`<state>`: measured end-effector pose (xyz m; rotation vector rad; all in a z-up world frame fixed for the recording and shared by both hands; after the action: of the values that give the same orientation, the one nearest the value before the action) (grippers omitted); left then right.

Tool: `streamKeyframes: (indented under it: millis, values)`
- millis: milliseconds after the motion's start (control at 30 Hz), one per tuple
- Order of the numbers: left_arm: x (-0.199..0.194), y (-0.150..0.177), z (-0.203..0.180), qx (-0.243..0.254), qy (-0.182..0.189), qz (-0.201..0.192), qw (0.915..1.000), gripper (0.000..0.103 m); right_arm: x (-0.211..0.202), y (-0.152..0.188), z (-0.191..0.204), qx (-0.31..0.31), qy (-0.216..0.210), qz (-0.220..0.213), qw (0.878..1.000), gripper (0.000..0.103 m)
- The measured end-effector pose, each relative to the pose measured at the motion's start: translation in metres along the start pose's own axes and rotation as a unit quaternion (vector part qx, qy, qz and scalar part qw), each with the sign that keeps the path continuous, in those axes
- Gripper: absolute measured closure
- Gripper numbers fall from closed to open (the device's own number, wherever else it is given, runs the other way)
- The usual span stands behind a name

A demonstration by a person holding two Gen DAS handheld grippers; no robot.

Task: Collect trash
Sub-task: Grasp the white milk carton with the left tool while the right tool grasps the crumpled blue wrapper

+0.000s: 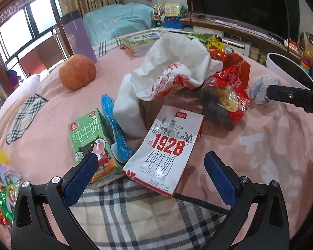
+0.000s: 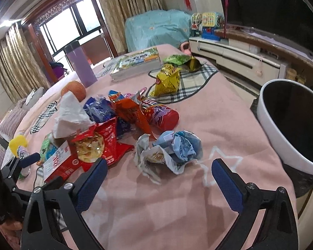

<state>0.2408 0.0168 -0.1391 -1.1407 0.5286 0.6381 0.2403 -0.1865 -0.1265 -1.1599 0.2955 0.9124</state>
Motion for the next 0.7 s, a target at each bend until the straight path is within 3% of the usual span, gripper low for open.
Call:
streamKeyframes:
  millis: [67,167,267,300,333,500,700]
  values:
    - [0.0,0.0,-0.002,0.004,-0.005,-0.003,1.0,0.003,0.007,0.0,-0.004,0.007,-0.003,0.008,1.0,0.014]
    - [-0.004,-0.001,-0.003,0.006,-0.017,-0.011,0.9998,0.017,0.01,0.002,-0.008,0.015,-0.002,0.015,1.0,0.041]
    - [-0.011,-0.002,-0.006,0.01,-0.017,-0.022,0.9996,0.039,0.006,0.002,-0.008,0.019,-0.014,0.01,1.0,0.06]
    - [-0.014,-0.002,-0.009,0.012,-0.008,-0.022,0.9997,0.05,0.004,0.002,-0.006,0.017,-0.016,0.008,1.0,0.071]
    - [-0.016,-0.002,-0.012,0.013,0.003,-0.019,0.9997,0.052,0.0,0.002,-0.003,0.014,-0.02,0.007,1.0,0.077]
    - [-0.03,0.002,-0.028,0.024,0.023,-0.025,0.9991,0.054,-0.01,0.004,0.004,0.006,-0.029,0.001,1.0,0.082]
    - [-0.057,-0.001,-0.041,-0.006,0.065,-0.028,0.9975,0.058,-0.029,0.008,0.009,0.007,-0.042,-0.013,0.999,0.083]
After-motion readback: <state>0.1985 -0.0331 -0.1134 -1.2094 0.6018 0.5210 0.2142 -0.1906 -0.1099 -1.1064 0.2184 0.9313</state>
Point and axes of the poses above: each gripper's, at about its wrist camera, not at the fingertips, and x roughly the way its jaws point, z to its left, y to its underside, the point moved 10 cm from there along x, roughly the way its jaws point, and after that the axes turned 14 degrees about -y, right-handed, at the moved point
